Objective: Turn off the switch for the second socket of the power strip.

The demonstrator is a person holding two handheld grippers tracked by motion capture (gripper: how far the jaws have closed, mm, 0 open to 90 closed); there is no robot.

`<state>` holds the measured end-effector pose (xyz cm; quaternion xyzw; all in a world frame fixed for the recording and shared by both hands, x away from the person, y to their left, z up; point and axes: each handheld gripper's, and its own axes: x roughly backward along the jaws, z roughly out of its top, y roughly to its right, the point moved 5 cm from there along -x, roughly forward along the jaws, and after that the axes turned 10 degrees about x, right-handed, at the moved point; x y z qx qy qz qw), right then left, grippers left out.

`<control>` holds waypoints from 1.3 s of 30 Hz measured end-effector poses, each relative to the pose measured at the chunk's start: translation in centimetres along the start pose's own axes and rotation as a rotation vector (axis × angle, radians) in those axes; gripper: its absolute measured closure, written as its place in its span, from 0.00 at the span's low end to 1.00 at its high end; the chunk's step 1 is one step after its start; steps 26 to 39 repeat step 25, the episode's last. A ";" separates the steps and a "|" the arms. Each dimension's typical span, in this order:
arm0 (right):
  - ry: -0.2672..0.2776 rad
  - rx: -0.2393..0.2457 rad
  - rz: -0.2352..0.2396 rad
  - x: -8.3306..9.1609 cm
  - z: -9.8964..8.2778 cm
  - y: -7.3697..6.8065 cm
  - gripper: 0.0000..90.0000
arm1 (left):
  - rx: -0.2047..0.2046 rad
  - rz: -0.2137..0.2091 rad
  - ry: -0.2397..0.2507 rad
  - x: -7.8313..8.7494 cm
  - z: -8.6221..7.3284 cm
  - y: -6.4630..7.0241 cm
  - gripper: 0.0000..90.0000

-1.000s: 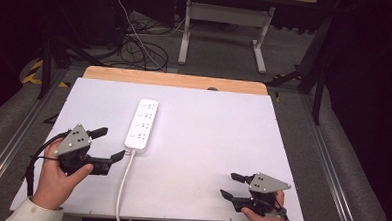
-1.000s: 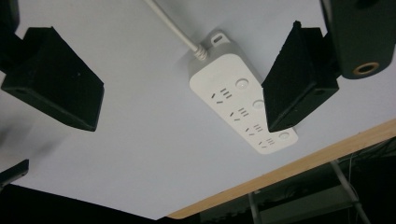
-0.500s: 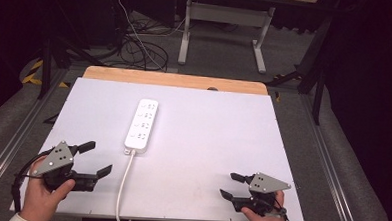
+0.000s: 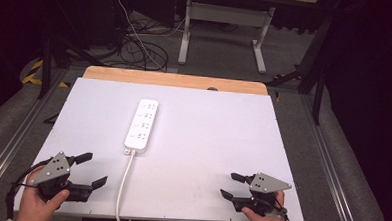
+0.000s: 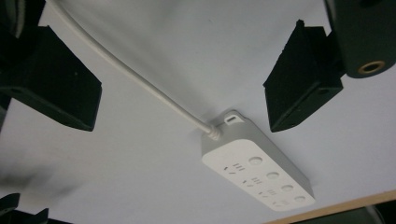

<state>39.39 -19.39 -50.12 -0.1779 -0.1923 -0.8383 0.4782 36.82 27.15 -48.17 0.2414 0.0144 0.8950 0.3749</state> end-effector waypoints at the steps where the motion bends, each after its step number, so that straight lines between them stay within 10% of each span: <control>1: -0.001 -0.002 0.001 0.0 0.0 0.0 0.39 | 0.021 -0.022 0.009 0.0 -0.3 -0.1 0.15; 12: 0.004 -0.006 0.001 0.2 -0.1 0.1 0.39 | -0.042 0.015 -0.007 -0.8 -2.2 -0.5 0.14; 39: 0.005 -0.007 0.003 0.2 -0.1 0.2 0.39 | -0.009 0.007 -0.026 -1.2 -2.5 -0.6 0.14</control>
